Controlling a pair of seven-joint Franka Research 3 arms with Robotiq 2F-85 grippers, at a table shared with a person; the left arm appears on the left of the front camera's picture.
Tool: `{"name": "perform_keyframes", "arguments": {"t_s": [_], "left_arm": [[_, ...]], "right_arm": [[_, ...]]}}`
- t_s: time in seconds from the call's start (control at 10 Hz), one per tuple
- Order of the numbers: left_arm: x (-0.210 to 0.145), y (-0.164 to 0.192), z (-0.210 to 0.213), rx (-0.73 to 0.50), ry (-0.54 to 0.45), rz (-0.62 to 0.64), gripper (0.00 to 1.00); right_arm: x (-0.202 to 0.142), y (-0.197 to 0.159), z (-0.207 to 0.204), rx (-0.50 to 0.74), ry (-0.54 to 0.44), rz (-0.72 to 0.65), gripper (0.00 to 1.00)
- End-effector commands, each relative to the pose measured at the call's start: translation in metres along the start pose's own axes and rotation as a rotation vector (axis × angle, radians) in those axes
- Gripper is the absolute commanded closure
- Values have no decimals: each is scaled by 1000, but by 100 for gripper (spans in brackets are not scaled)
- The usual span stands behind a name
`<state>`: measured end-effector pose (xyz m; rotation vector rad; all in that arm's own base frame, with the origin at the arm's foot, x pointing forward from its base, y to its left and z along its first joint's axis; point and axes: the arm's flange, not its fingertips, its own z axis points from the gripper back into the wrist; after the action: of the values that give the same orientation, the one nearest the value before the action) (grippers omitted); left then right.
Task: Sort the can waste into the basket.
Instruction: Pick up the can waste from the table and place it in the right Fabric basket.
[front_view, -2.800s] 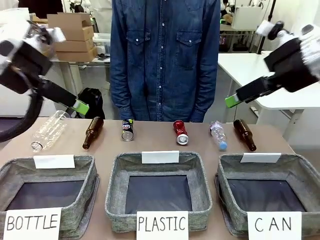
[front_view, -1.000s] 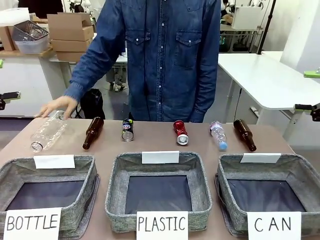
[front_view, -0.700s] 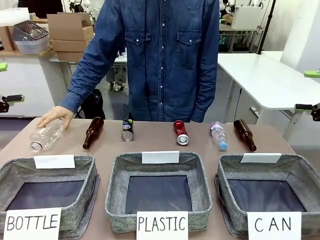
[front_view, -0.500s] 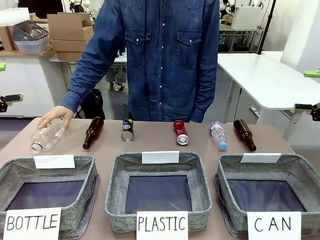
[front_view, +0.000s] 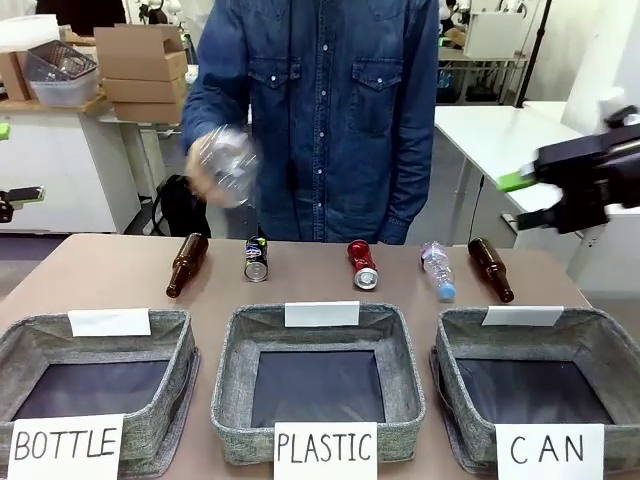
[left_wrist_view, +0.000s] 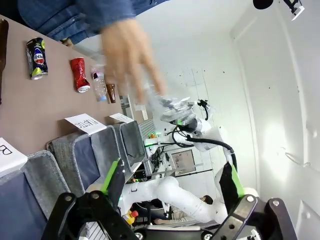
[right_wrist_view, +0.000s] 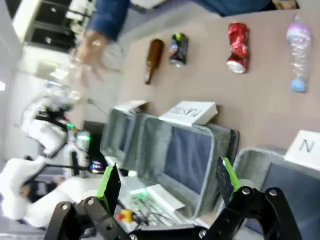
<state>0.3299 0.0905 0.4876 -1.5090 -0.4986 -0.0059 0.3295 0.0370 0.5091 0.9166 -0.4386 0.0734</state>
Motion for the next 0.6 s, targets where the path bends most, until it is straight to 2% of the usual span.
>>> {"name": "perform_keyframes", "arguments": {"t_s": [0.0, 0.1, 0.2, 0.3, 0.4, 0.5], "left_arm": [[-1, -3, -1, -1, -3, -12, 0], [-1, -3, -1, -1, -3, -12, 0], [-1, -3, -1, -1, -3, -12, 0], [-1, -3, -1, -1, -3, -12, 0], [-1, -3, -1, -1, -3, -12, 0], [-1, -3, -1, -1, -3, -12, 0]], "right_arm": [[4, -26, -23, -34, -1, -11, 0], [3, -34, -11, -17, 0, -32, 0], [-2, -41, 20, -18, -18, -33, 0], [-17, -47, 91, 101, -52, -60, 0], [-35, -58, 143, 107, -127, -149, 0], [-50, -66, 168, 112, -190, -142, 0]]}}
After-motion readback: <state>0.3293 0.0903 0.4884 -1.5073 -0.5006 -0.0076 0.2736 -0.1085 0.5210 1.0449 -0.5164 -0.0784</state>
